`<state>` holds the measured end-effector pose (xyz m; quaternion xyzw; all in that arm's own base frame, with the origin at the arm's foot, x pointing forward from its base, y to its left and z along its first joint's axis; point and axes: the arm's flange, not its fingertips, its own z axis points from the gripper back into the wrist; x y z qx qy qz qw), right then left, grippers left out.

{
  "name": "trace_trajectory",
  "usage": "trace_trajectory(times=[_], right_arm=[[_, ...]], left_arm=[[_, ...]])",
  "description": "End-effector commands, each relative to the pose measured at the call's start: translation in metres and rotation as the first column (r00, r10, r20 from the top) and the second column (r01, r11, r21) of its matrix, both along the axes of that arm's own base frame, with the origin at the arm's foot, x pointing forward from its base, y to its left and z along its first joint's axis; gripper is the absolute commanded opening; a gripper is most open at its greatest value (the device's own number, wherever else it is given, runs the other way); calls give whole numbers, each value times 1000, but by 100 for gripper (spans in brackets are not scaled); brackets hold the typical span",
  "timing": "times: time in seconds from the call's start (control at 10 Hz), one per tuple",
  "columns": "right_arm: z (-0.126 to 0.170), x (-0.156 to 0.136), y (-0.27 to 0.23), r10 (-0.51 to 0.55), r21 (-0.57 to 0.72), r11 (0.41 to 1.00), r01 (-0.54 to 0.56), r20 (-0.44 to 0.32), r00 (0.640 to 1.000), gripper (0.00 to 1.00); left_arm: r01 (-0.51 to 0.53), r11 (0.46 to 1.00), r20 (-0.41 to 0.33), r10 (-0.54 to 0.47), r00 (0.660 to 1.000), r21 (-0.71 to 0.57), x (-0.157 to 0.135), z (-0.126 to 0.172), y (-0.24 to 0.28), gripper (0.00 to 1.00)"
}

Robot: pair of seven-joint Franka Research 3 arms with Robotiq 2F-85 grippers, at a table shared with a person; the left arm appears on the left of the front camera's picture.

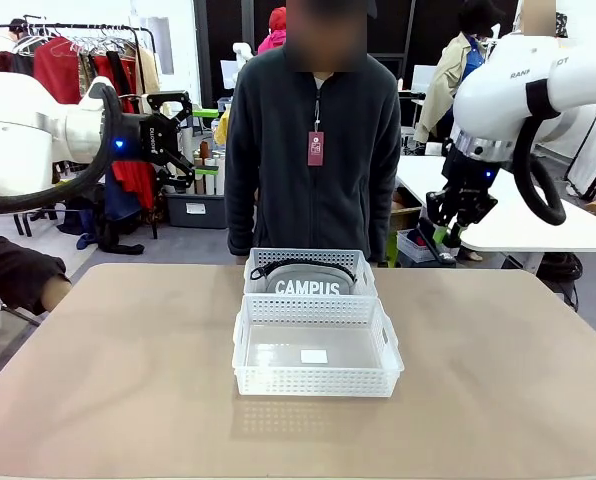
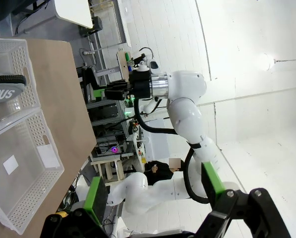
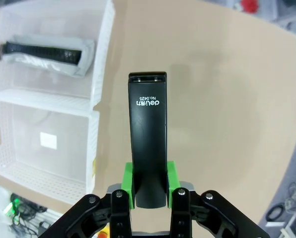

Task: Distribute items into two baskets.
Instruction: Pick up the Stapler that the person points to.

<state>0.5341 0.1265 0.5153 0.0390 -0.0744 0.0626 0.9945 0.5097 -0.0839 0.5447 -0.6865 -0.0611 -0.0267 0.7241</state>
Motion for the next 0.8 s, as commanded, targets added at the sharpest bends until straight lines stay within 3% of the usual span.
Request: trace_trajectory(times=[0.0,0.4,0.7], right_arm=[[25,0,14,-48,-45,998,49,36,998,0],[77,-2,29,-58,-102,992,71,124,991,0],[116,6,25,-85,-73,993,90,66,994,0]], left_arm=[[-5,1000,-1,5,1000,-19,-2,2,0,100],[-5,1000,-1,5,1000,-19,-2,2,0,100],[-5,1000,-1,5,1000,-19,-2,2,0,100]])
